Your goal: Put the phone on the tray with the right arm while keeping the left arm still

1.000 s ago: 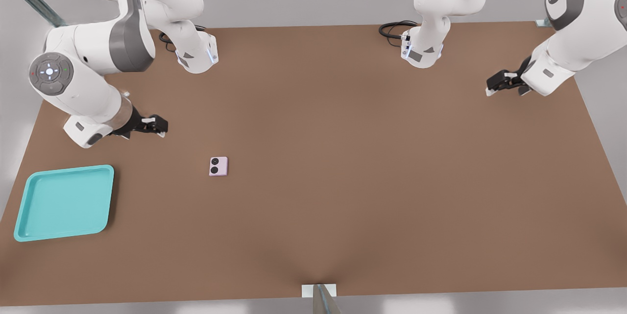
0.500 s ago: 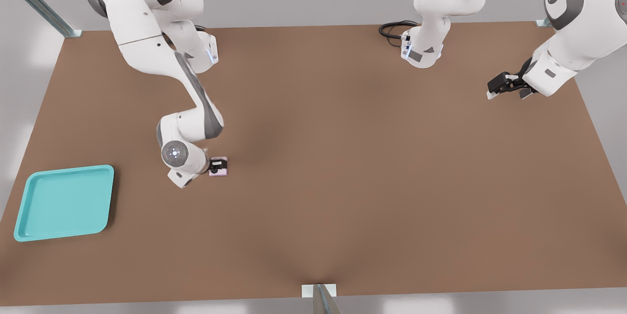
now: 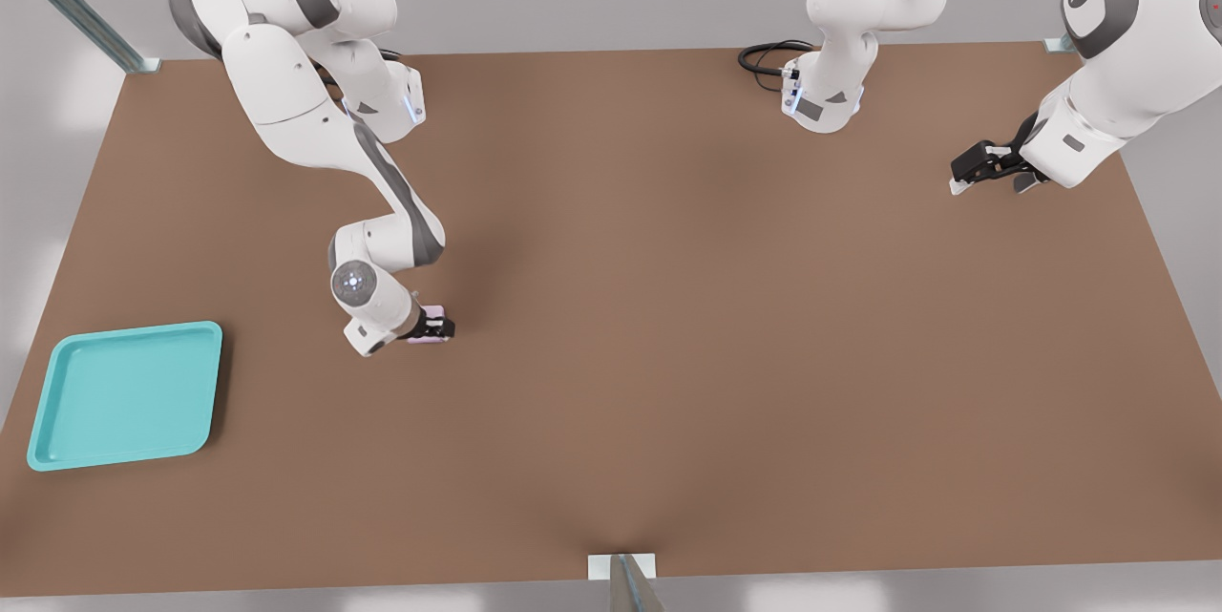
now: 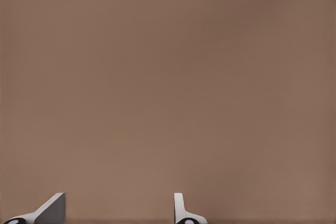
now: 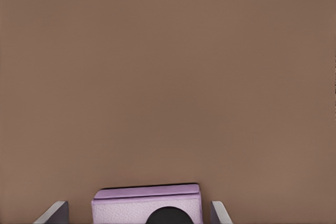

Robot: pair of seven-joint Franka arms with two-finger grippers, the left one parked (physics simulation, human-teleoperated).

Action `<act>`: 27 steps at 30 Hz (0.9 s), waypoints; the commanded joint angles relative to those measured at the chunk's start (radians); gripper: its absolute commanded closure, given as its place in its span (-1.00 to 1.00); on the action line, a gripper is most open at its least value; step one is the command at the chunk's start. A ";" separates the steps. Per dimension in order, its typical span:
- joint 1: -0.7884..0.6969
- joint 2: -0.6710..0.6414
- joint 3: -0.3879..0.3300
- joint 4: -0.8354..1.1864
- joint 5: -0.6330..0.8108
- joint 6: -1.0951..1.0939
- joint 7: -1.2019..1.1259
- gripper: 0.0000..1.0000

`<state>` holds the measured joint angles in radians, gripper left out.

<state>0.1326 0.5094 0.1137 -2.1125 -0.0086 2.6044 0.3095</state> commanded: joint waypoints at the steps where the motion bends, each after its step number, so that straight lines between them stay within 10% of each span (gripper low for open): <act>1: -0.001 0.001 0.001 -0.001 0.003 0.051 0.054 -1.00; 17: -0.004 -0.080 -0.005 0.092 -0.007 -0.210 0.030 -0.50; 27: -0.459 -0.046 -0.011 0.262 -0.008 -0.319 -0.619 -0.51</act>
<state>-0.2926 0.4482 0.1032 -1.8706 -0.0104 2.3470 0.1642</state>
